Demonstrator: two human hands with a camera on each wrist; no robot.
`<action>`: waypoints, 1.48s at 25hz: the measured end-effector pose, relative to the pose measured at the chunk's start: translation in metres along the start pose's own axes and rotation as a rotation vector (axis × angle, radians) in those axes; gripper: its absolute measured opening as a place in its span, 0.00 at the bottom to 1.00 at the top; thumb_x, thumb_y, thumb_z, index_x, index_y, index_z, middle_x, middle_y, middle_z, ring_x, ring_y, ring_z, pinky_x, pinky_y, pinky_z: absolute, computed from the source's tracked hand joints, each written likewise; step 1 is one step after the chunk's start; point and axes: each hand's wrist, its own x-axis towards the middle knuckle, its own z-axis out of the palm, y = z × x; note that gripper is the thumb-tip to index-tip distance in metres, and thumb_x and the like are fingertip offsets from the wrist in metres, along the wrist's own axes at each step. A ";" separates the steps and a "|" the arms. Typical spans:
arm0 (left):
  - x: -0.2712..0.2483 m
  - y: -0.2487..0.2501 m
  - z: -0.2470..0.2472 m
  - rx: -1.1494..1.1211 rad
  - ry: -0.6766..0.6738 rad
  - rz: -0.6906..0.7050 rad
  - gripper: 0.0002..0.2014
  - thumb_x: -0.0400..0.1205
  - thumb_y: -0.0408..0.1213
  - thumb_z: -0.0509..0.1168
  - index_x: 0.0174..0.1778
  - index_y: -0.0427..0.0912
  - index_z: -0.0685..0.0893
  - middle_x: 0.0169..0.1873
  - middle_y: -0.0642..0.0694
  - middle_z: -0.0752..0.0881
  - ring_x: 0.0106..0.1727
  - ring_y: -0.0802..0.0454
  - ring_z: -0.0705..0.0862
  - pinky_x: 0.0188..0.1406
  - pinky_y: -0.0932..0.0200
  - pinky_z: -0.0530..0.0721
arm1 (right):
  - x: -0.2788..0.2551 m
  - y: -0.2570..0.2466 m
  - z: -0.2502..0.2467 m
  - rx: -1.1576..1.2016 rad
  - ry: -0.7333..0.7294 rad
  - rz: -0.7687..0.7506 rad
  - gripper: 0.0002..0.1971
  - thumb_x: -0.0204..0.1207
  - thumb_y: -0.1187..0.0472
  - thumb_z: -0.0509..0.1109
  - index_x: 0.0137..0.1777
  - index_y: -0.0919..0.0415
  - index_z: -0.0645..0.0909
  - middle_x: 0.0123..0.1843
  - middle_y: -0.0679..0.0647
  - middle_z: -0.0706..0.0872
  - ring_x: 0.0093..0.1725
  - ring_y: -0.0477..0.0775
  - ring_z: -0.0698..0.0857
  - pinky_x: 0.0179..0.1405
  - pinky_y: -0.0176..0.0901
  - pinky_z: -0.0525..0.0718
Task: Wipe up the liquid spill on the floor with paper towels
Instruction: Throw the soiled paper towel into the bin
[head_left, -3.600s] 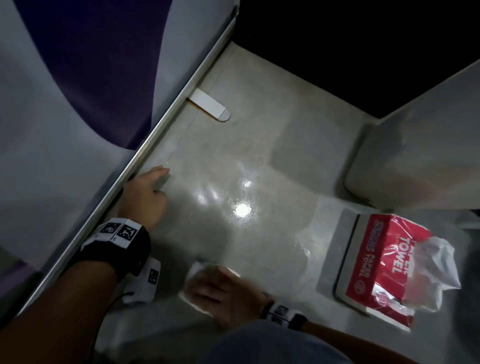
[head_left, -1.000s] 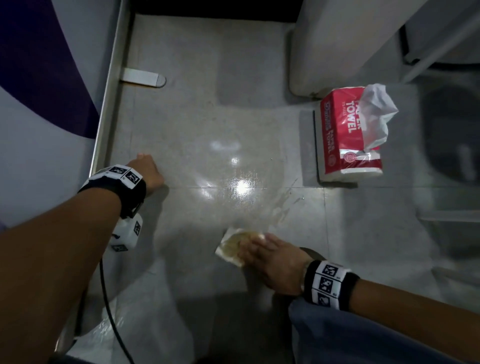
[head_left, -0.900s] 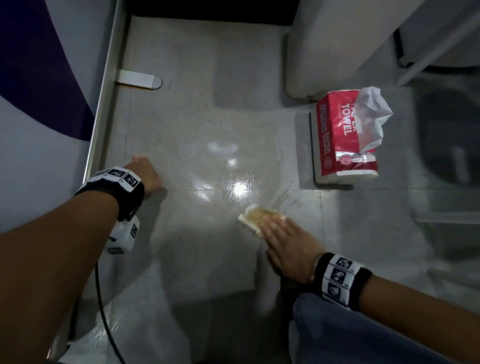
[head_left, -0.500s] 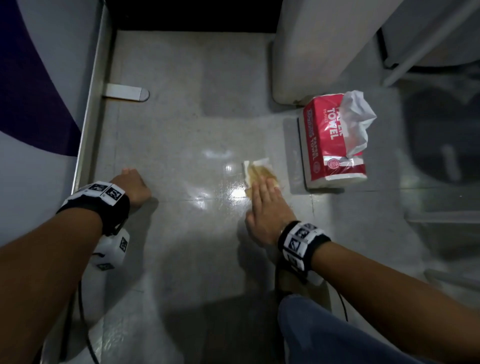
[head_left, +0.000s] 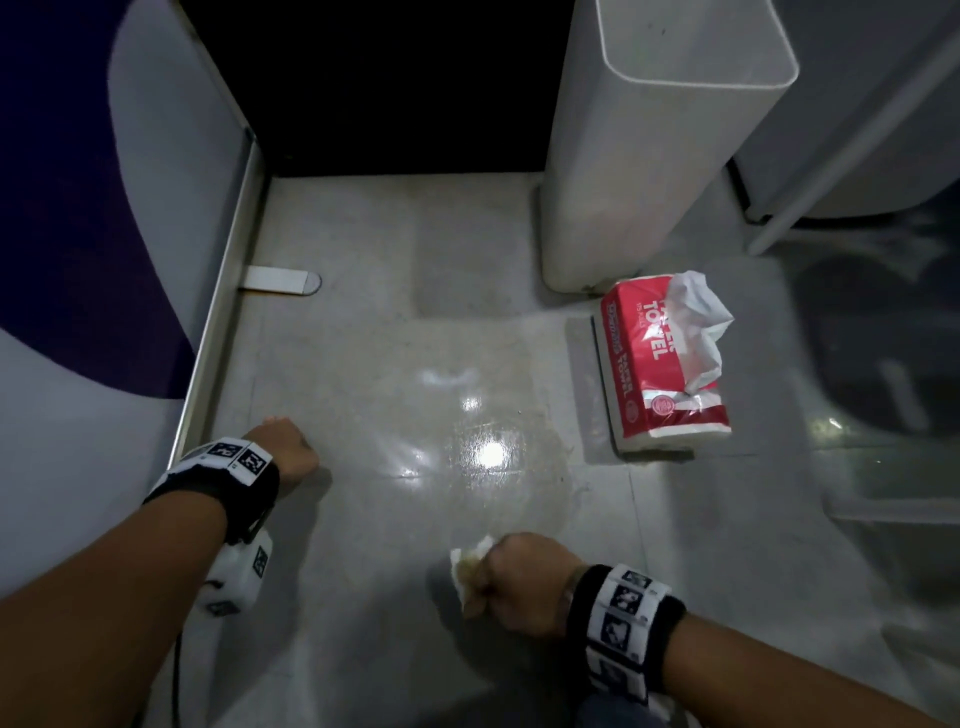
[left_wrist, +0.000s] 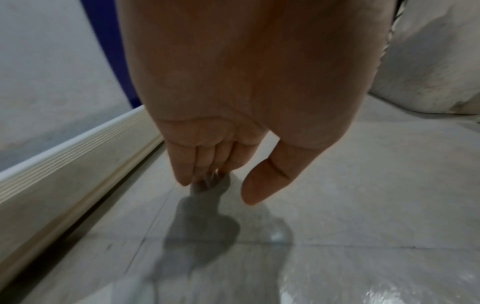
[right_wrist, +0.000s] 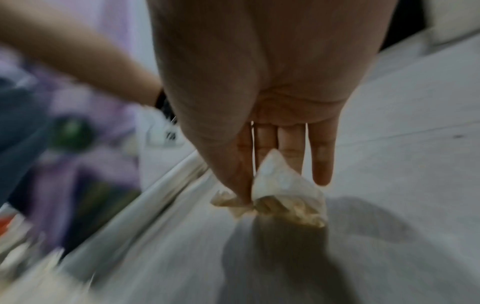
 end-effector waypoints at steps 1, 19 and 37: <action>-0.003 0.007 -0.007 0.024 -0.027 0.018 0.19 0.82 0.39 0.64 0.65 0.32 0.82 0.66 0.33 0.82 0.64 0.40 0.83 0.57 0.58 0.79 | -0.004 0.007 -0.019 0.151 0.020 0.067 0.15 0.73 0.61 0.67 0.58 0.48 0.88 0.52 0.47 0.90 0.52 0.52 0.87 0.58 0.44 0.84; -0.132 0.269 -0.209 -0.253 0.641 0.851 0.41 0.79 0.37 0.62 0.86 0.49 0.50 0.87 0.48 0.46 0.87 0.49 0.49 0.84 0.51 0.55 | -0.087 0.094 -0.353 0.643 1.645 0.022 0.09 0.75 0.66 0.73 0.44 0.52 0.78 0.37 0.50 0.81 0.37 0.49 0.80 0.37 0.46 0.81; -0.122 0.265 -0.203 -0.250 0.578 0.890 0.46 0.77 0.36 0.62 0.87 0.52 0.41 0.86 0.52 0.40 0.87 0.47 0.44 0.85 0.45 0.55 | -0.046 0.121 -0.337 -0.204 1.174 0.389 0.24 0.84 0.40 0.51 0.63 0.47 0.87 0.63 0.47 0.89 0.70 0.57 0.82 0.71 0.58 0.70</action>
